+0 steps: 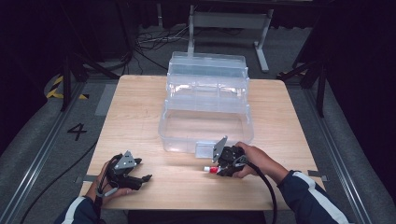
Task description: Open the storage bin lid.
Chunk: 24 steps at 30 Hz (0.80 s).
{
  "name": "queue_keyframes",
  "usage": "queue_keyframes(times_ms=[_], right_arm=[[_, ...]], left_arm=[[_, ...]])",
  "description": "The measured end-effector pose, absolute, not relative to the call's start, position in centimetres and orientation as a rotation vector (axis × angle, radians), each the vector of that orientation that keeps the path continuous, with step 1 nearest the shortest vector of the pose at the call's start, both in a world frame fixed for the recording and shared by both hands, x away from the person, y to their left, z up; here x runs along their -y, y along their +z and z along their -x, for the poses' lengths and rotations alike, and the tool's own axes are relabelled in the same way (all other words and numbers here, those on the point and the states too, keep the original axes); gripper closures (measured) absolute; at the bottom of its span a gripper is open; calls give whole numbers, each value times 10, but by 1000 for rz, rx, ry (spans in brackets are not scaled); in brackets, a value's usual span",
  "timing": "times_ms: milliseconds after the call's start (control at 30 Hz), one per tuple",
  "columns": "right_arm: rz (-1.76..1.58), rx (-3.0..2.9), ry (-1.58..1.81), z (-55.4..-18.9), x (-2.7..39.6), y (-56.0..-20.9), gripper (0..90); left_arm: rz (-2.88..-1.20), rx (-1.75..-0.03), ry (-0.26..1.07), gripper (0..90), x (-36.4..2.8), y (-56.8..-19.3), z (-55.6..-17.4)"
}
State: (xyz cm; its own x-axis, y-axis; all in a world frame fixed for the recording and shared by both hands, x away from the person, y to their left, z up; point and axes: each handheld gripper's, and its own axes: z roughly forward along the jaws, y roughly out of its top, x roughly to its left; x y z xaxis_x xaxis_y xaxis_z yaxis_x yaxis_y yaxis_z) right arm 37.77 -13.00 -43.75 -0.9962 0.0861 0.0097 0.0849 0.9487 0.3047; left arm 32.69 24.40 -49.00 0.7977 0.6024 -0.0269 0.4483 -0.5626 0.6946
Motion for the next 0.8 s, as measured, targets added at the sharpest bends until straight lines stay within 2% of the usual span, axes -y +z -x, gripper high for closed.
queue_keyframes(times_ms=[800], right_arm=[[-126, -2968, 645, -375, 163, -357, 712]], left_arm=[[-2261, -773, 274, 240, -244, -490, -327]])
